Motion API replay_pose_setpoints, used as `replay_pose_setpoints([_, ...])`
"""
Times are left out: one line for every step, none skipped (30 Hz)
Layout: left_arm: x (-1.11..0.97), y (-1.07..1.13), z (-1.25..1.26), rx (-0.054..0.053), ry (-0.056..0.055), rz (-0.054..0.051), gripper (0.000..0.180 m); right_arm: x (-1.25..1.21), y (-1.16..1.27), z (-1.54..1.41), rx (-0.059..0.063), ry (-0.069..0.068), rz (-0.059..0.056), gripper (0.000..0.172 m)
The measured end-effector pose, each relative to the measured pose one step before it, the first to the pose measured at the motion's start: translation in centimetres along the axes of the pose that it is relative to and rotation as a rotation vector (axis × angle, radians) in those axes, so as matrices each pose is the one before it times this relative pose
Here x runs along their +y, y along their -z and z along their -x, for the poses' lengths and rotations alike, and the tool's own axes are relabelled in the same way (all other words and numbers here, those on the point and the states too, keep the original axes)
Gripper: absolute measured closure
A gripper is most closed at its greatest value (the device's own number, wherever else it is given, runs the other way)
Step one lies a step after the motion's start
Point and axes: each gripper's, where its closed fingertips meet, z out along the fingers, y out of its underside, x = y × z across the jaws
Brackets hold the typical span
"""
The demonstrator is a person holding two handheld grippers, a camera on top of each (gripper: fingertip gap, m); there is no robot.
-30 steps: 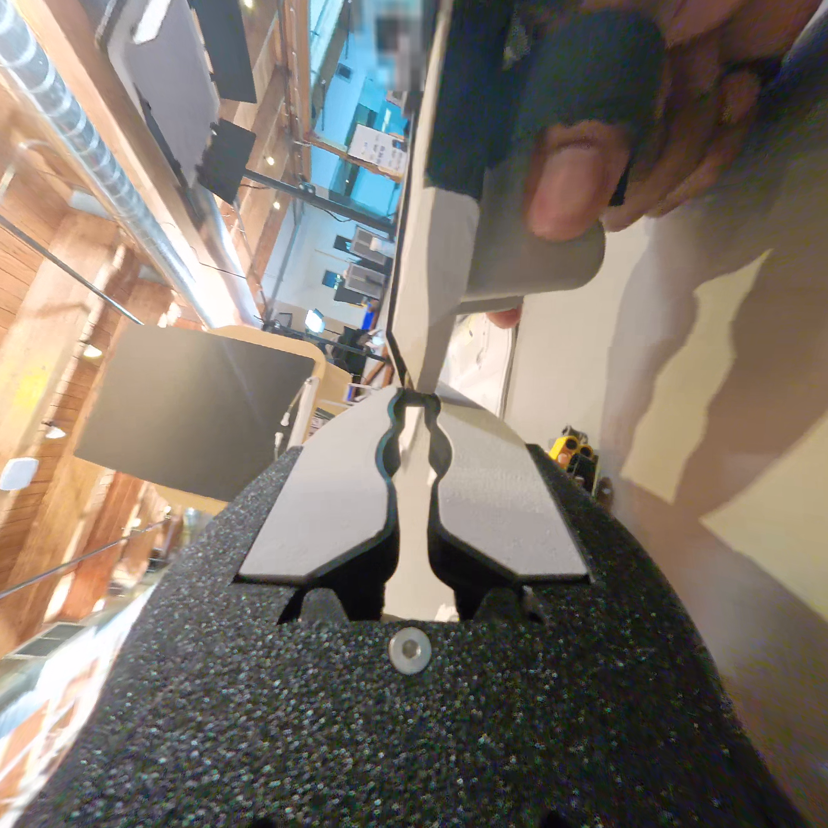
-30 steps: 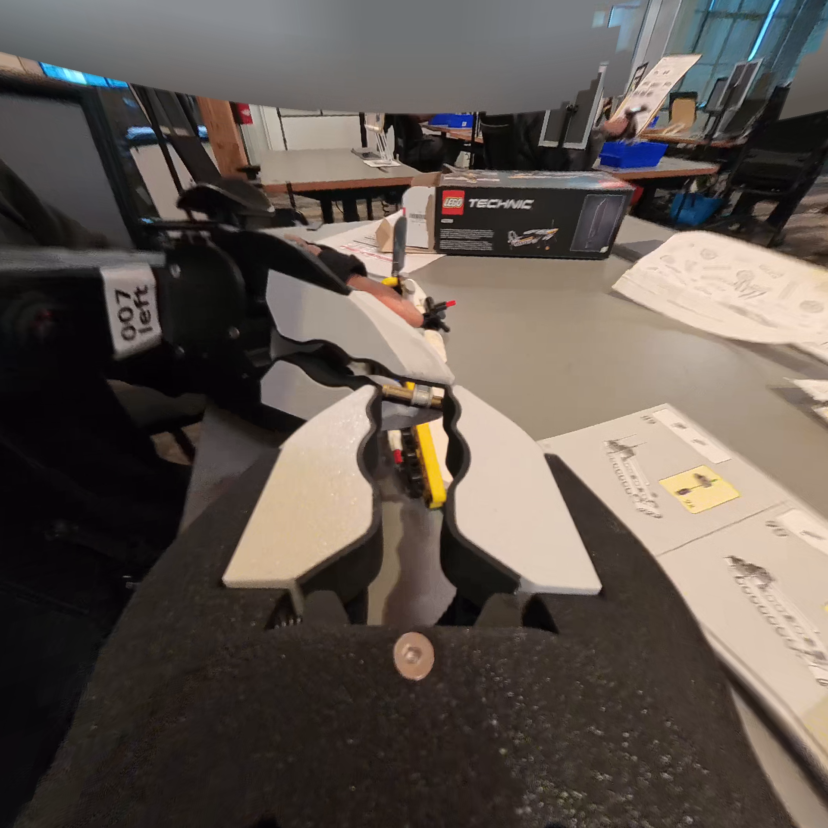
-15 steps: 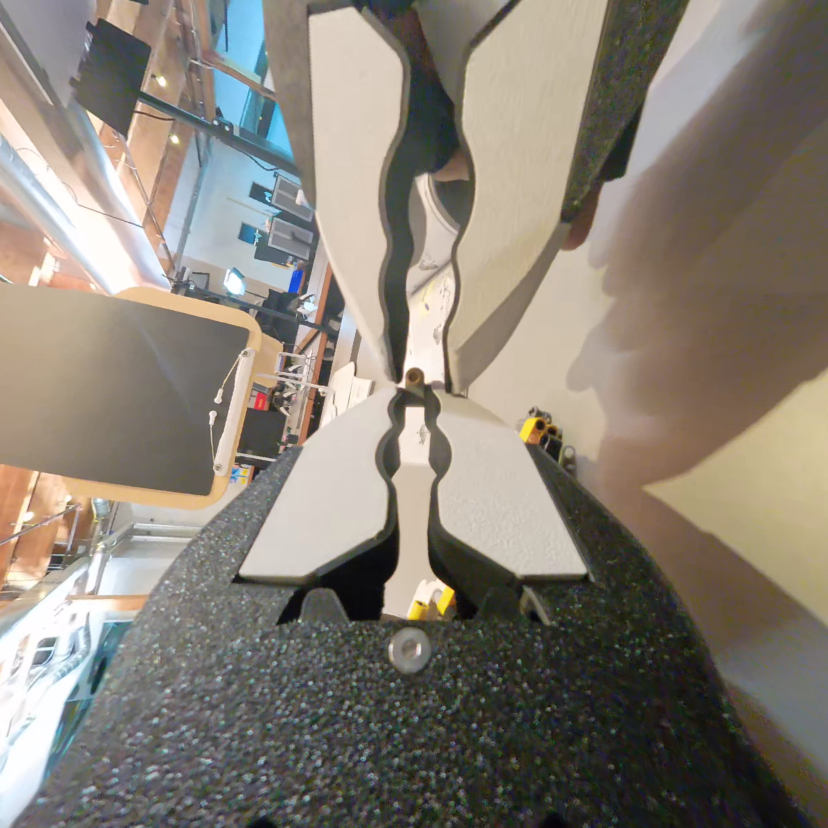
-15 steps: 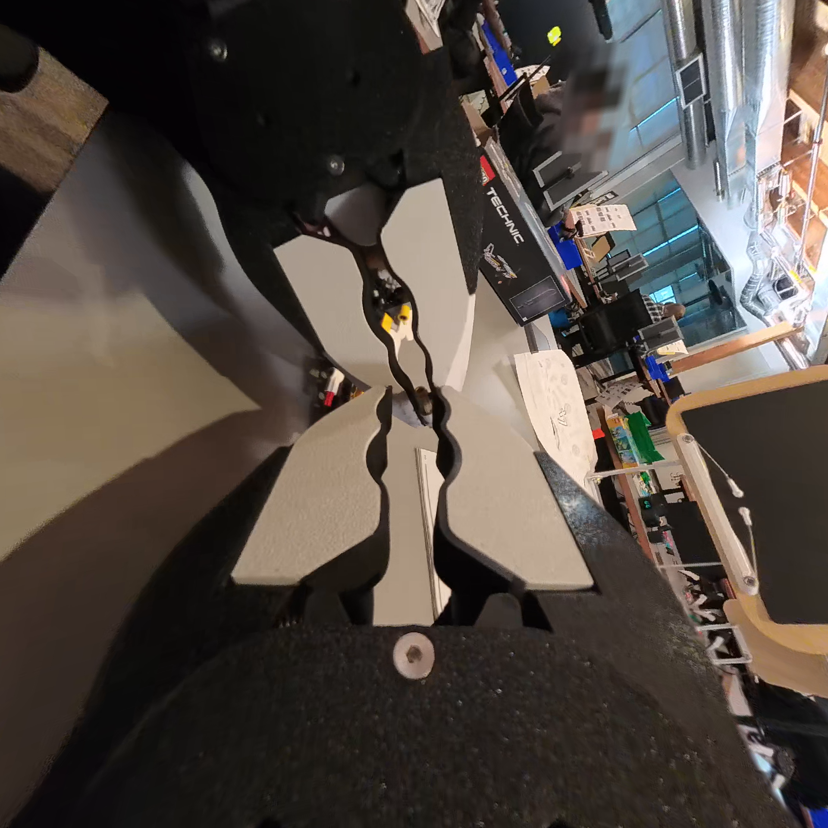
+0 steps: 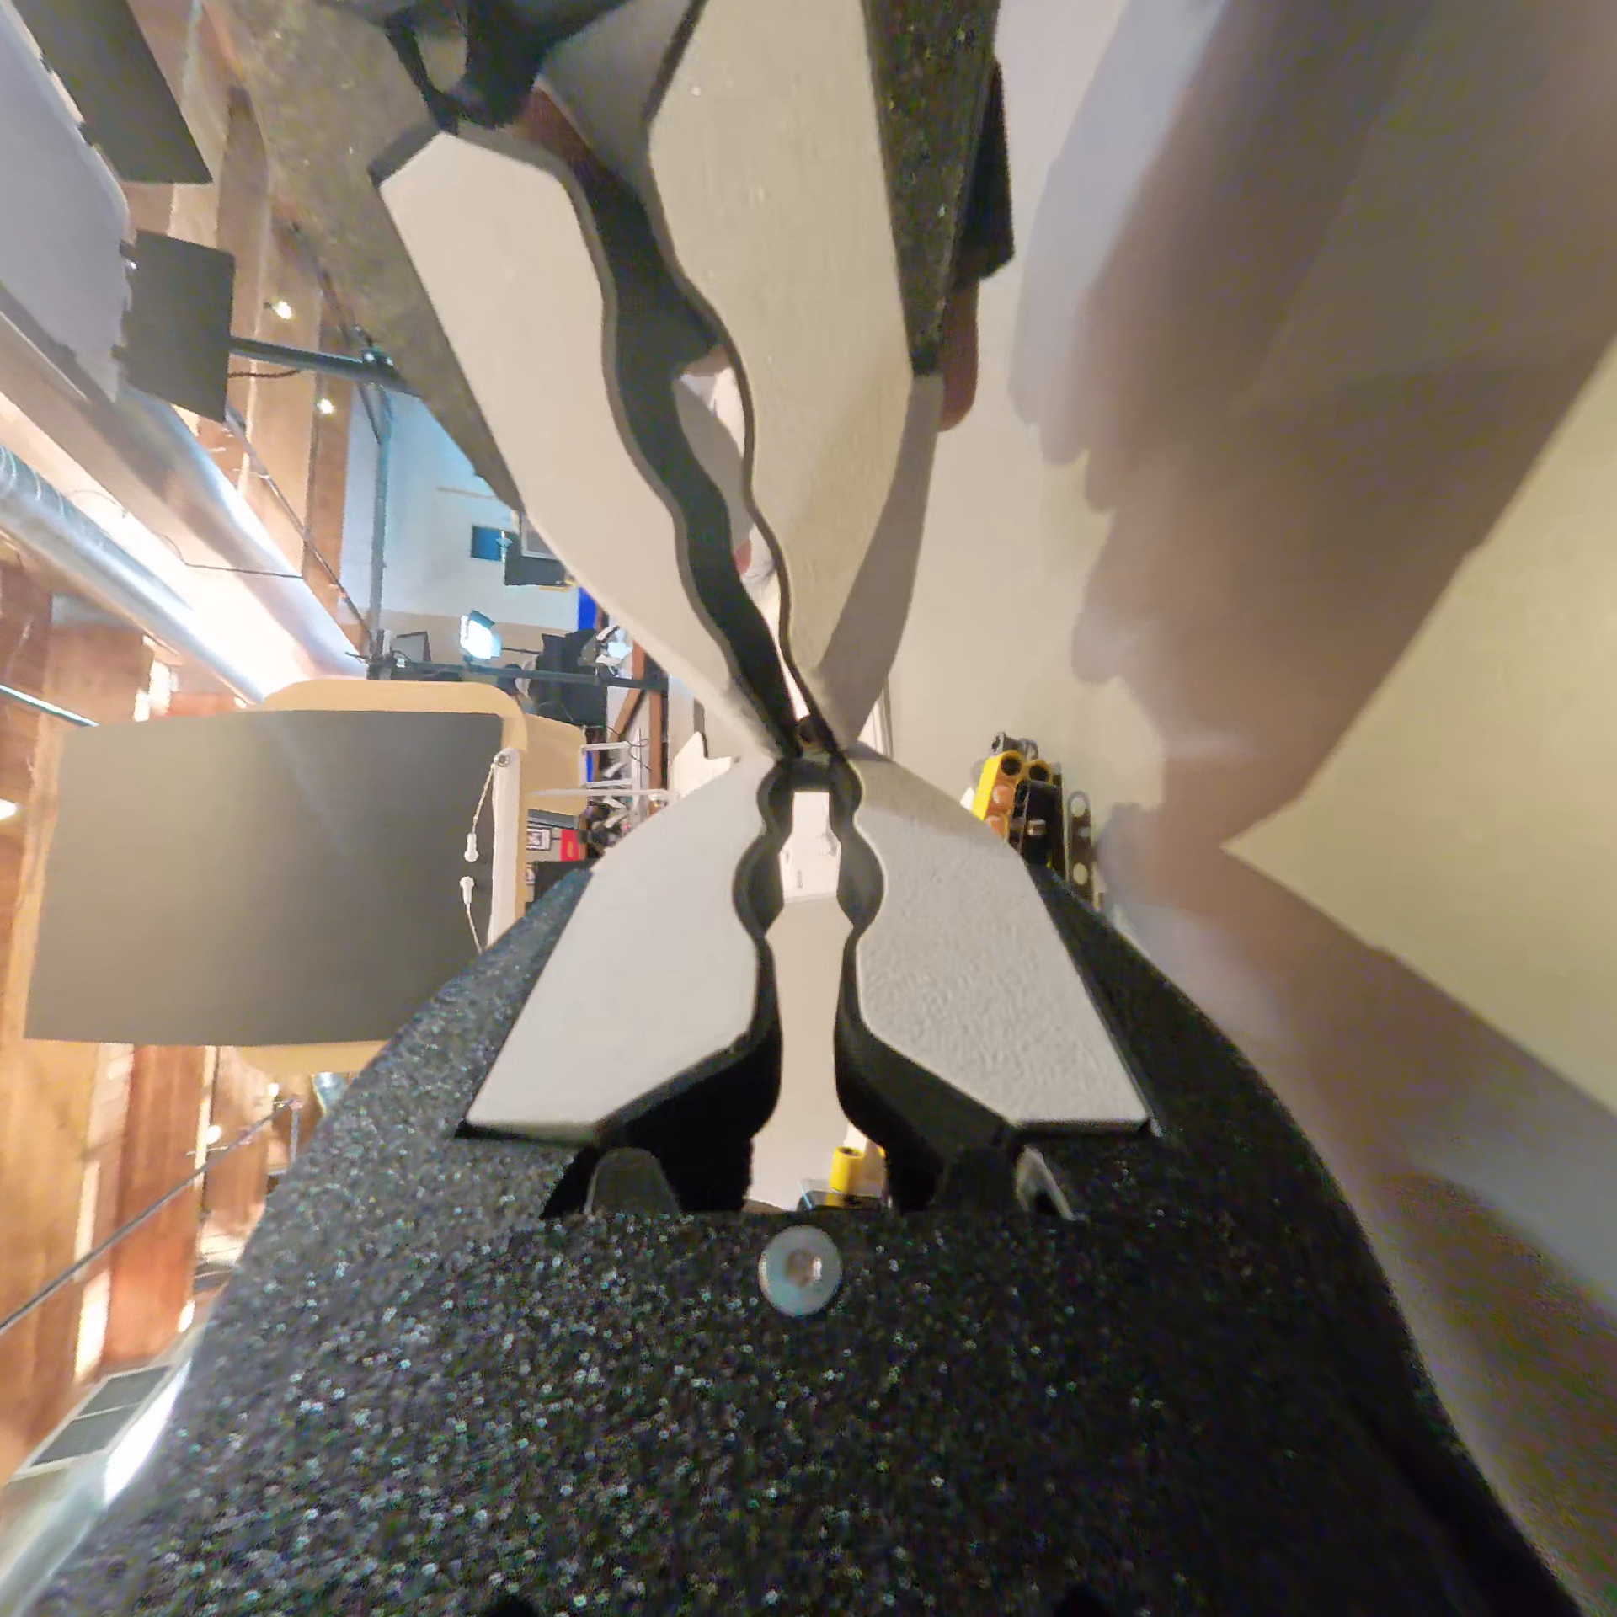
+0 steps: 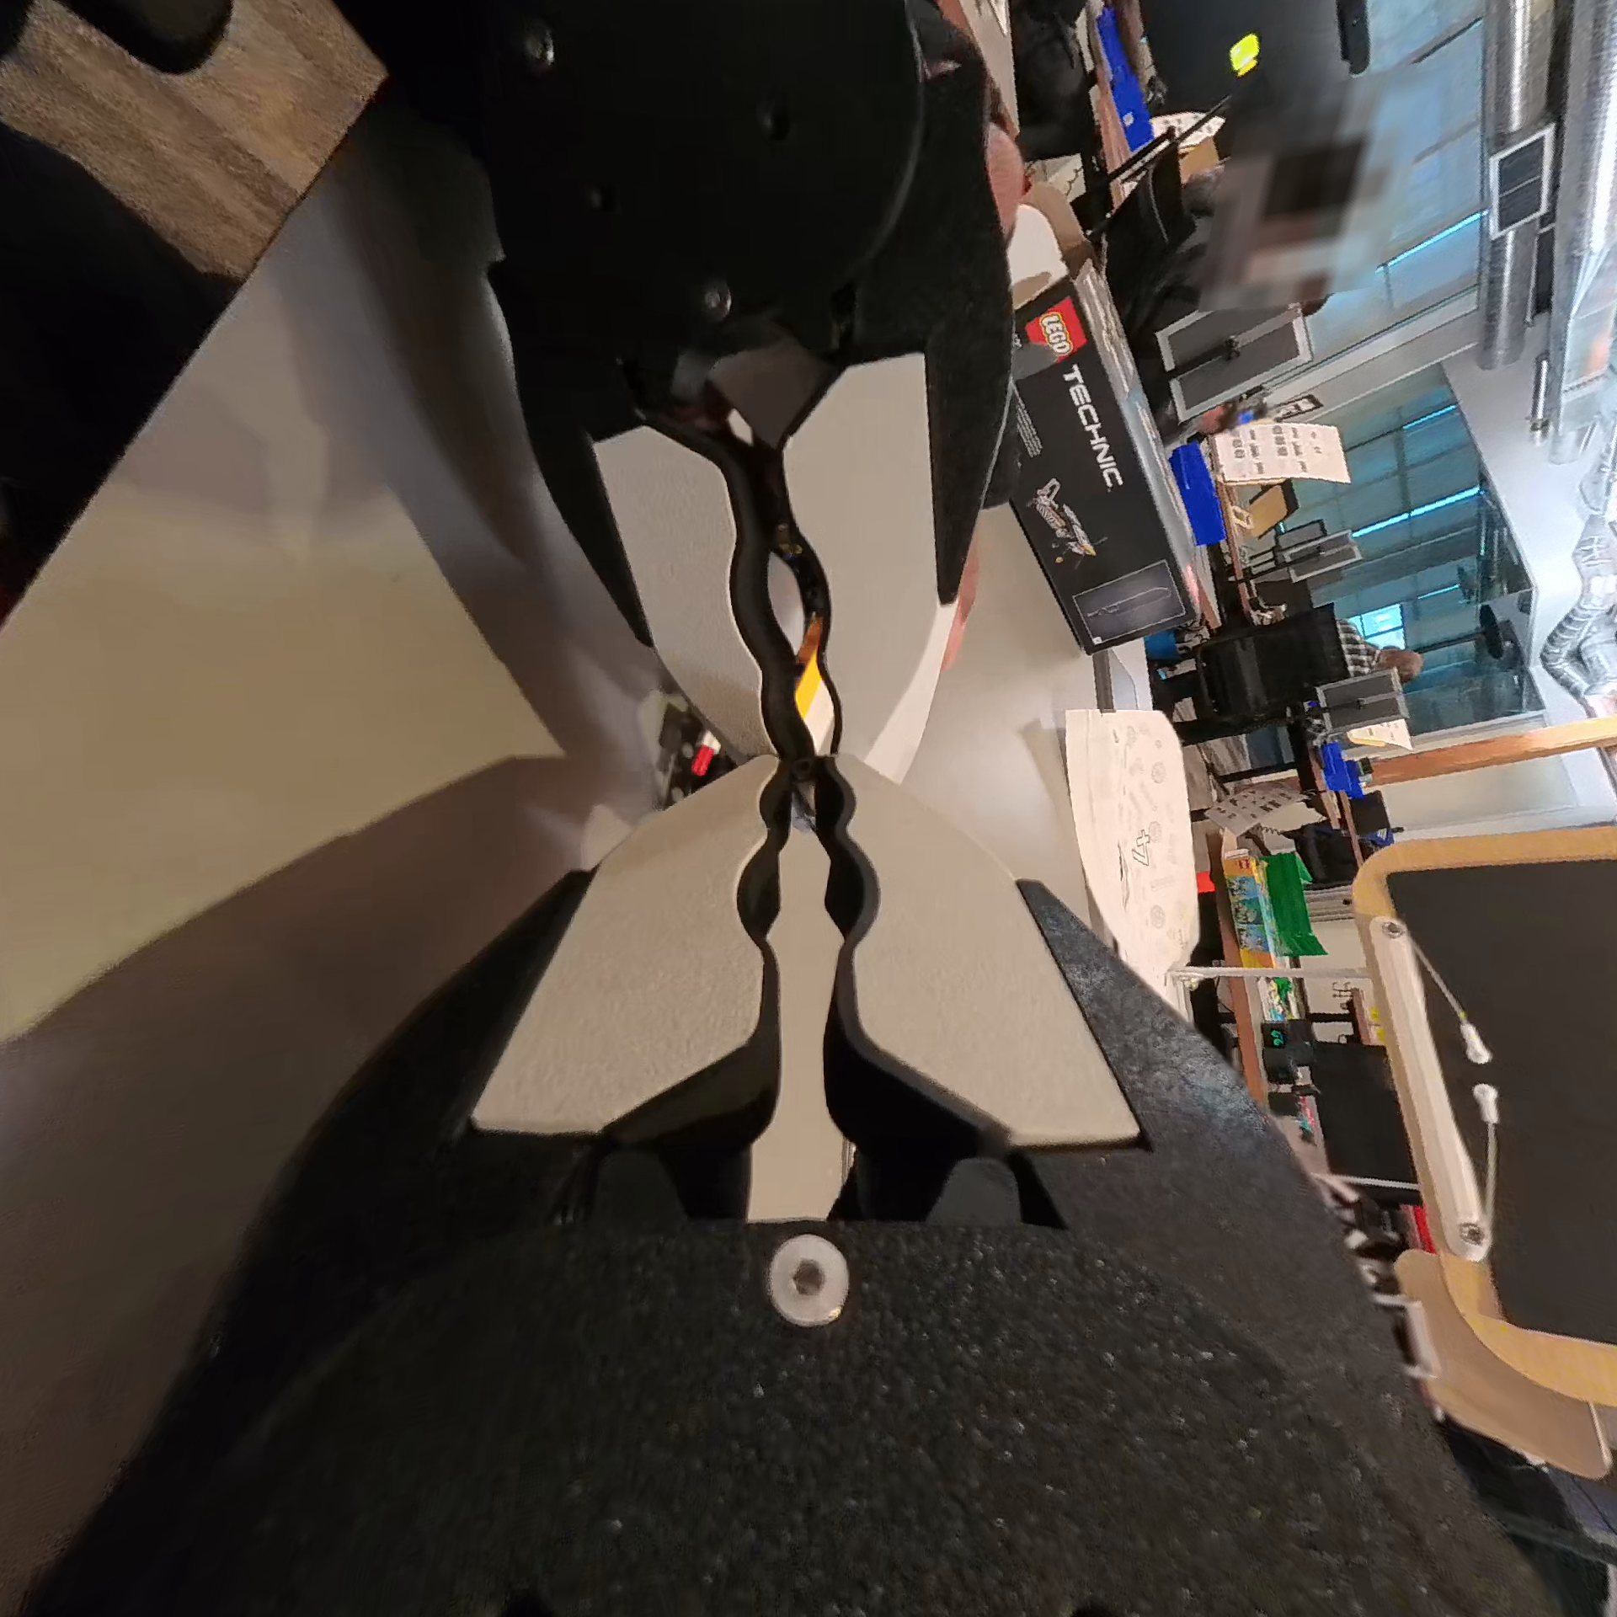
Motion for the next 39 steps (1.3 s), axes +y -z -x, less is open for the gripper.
replay_pose_setpoints([-0.084, 0.031, -0.095, -0.0018, -0.0074, 0.0027, 0.171, -0.08, 0.064, 0.136, 0.0006, 0.0172, -0.0016, 0.167])
replay_pose_setpoints([-0.11, 0.055, 0.038, -0.0137, -0.0059, 0.0036, 0.171, -0.107, 0.088, 0.069, 0.0082, 0.014, -0.0053, 0.167])
replay_pose_setpoints([-0.126, 0.082, 0.057, -0.016, 0.0007, -0.0015, 0.17, -0.139, 0.101, 0.04, 0.0091, 0.0051, -0.0077, 0.167])
replay_pose_setpoints([-0.063, 0.043, 0.041, -0.0129, 0.0092, 0.0033, 0.17, -0.088, 0.062, 0.044, 0.0105, -0.0005, -0.0054, 0.167])
replay_pose_setpoints([-0.026, 0.009, -0.022, -0.0103, 0.0016, 0.0086, 0.17, -0.028, 0.025, 0.047, 0.0133, 0.001, -0.0013, 0.167])
replay_pose_setpoints([-0.002, -0.039, -0.055, -0.0071, 0.0016, 0.0071, 0.17, 0.014, 0.011, 0.105, 0.0102, 0.0047, 0.0018, 0.168])
replay_pose_setpoints([-0.041, -0.055, -0.173, 0.002, 0.0107, 0.0012, 0.17, 0.043, 0.004, 0.156, 0.0059, 0.0047, 0.0028, 0.168])
replay_pose_setpoints([-0.024, -0.062, -0.163, -0.0044, 0.0095, 0.0025, 0.17, 0.058, 0.023, 0.178, 0.003, 0.0013, 0.0002, 0.168])
replay_pose_setpoints([-0.059, -0.071, -0.269, 0.0018, 0.0058, 0.0046, 0.17, 0.067, 0.047, 0.262, -0.0007, 0.0011, -0.0015, 0.168])
replay_pose_setpoints([-0.104, -0.054, -0.245, 0.0029, 0.0141, -0.0007, 0.17, 0.026, 0.093, 0.229, 0.0003, 0.0002, -0.0034, 0.168])
replay_pose_setpoints([-0.12, -0.022, -0.143, -0.0061, 0.0128, -0.0016, 0.17, 0.018, 0.111, 0.162, 0.0034, 0.0023, -0.0031, 0.168])
replay_pose_setpoints([-0.091, -0.058, -0.163, -0.0005, 0.0109, -0.0021, 0.17, 0.03, 0.099, 0.175, 0.002, 0.0061, -0.001, 0.168])
replay_pose_setpoints([-0.129, -0.042, -0.165, -0.0009, 0.01, -0.0033, 0.17, 0.011, 0.124, 0.18, -0.0019, 0.0034, -0.0034, 0.168])
replay_pose_setpoints([-0.133, -0.047, -0.198, 0.0, 0.014, -0.0071, 0.17, 0.021, 0.125, 0.18, -0.0025, 0.0008, -0.0049, 0.168])
replay_pose_setpoints([-0.122, -0.062, -0.212, -0.0003, 0.0127, -0.0069, 0.17, 0.057, 0.098, 0.194, -0.0031, 0.0018, -0.0031, 0.169])
replay_pose_setpoints([-0.086, -0.065, -0.27, 0.0067, 0.0112, -0.0068, 0.17, 0.049, 0.085, 0.197, -0.0028, 0.0012, -0.0026, 0.168])
replay_pose_setpoints([-0.076, -0.02, -0.168, 0.0016, 0.0087, -0.0043, 0.17, 0.015, 0.103, 0.133, 0.001, -0.0002, -0.0056, 0.168])
replay_pose_setpoints([-0.104, 0.005, -0.119, 0.0035, 0.0056, -0.0054, 0.17, -0.045, 0.104, 0.08, 0.0011, -0.0012, -0.0071, 0.169])
replay_pose_setpoints([-0.105, -0.009, -0.038, 0.0003, 0.0059, -0.0075, 0.17, -0.03, 0.076, 0.039, -0.0001, -0.0028, -0.004, 0.169])
replay_pose_setpoints([-0.033, -0.015, -0.083, 0.0015, 0.007, -0.0021, 0.17, -0.024, 0.049, 0.04, -0.001, 0.0009, -0.0027, 0.169])
replay_pose_setpoints([-0.075, 0.022, -0.069, 0.0029, 0.0081, -0.0082, 0.17, -0.054, 0.07, 0.057, -0.0032, 0.0, -0.0042, 0.169])
replay_pose_setpoints([-0.019, 0.018, -0.092, 0.0048, 0.0045, -0.0007, 0.17, -0.043, 0.047, 0.056, -0.003, -0.0019, -0.0032, 0.169])
replay_pose_setpoints([-0.015, 0.009, -0.069, 0.0014, 0.0067, -0.0014, 0.17, -0.018, 0.043, 0.04, 0.0012, 0.0024, -0.0013, 0.169])
replay_pose_setpoints([-0.011, 0.025, -0.022, -0.0011, 0.005, -0.003, 0.17, -0.044, 0.066, 0.016, 0.0029, 0.0011, -0.0011, 0.169])
replay_pose_setpoints([-0.059, 0.032, -0.018, -0.0003, 0.006, -0.0025, 0.17, -0.134, 0.094, 0.07, -0.0033, -0.0022, -0.0093, 0.169])
replay_pose_setpoints([0.177, -0.084, -0.082, 0.0013, 0.0037, 0.0094, 0.171, -1.342, 0.452, 0.714, -0.0467, -0.0049, -0.0898, 0.172])
replay_pose_setpoints([2.318, -0.528, 0.123, -0.0093, -0.0453, 0.1171, 0.171, -2.468, 0.475, 0.85, -0.0495, -0.0534, -0.1215, 0.172])
replay_pose_setpoints([1.419, -0.22, 0.319, -0.004, -0.0022, 0.0303, 0.171, -1.273, -0.229, 0.547, -0.0007, -0.018, -0.0355, 0.172])
replay_pose_setpoints([-0.299, 0.638, 0.811, -0.0085, 0.0732, -0.0483, 0.171, 0.553, -0.158, -0.632, 0.0633, 0.025, 0.033, 0.172])
replay_pose_setpoints([-0.409, 0.452, 0.009, -0.0029, 0.0148, -0.0195, 0.171, 1.207, 0.339, -1.626, 0.0859, 0.0177, 0.0417, 0.172])
replay_pose_setpoints([0.162, -0.102, -1.069, 0.0279, -0.027, 0.017, 0.171, 1.149, 0.383, -1.448, 0.0497, -0.0185, 0.0363, 0.172])
replay_pose_setpoints([0.062, -0.208, -0.77, 0.0299, -0.0082, 0.0149, 0.171, 0.837, 0.242, -0.891, 0.022, -0.0461, 0.0206, 0.172])
replay_pose_setpoints([-0.454, 0.003, 0.495, -0.0137, 0.0246, -0.018, 0.171, 0.45, 0.137, -0.217, 0.0022, -0.0287, -0.003, 0.172])
replay_pose_setpoints([-0.333, -0.13, 0.269, 0.0149, 0.0558, -0.0148, 0.171, 0.375, -0.037, 0.227, -0.0083, -0.0062, 0.0007, 0.172])
replay_pose_setpoints([-0.093, -0.231, 0.008, 0.0218, 0.0357, -0.0009, 0.171, 0.557, -0.249, 0.147, 0.0033, -0.0025, 0.0202, 0.172])
replay_pose_setpoints([-0.259, -0.119, -0.025, 0.019, 0.0299, -0.0102, 0.171, 0.725, -0.363, 0.005, 0.005, -0.0098, 0.031, 0.168])
replay_pose_setpoints([-0.351, -0.07, -0.085, 0.0301, 0.0475, -0.0138, 0.171, 0.703, -0.338, -0.108, -0.0009, -0.0208, 0.0303, 0.162])
replay_pose_setpoints([-0.263, -0.081, -0.082, 0.0301, 0.0489, -0.0104, 0.171, 0.262, -0.165, -0.271, 0.0041, -0.0275, 0.009, 0.16])
replay_pose_setpoints([-0.07, -0.131, -0.091, 0.0265, 0.0281, -0.0004, 0.171, -0.21, 0.005, -0.158, -0.0038, -0.0265, -0.0162, 0.158])
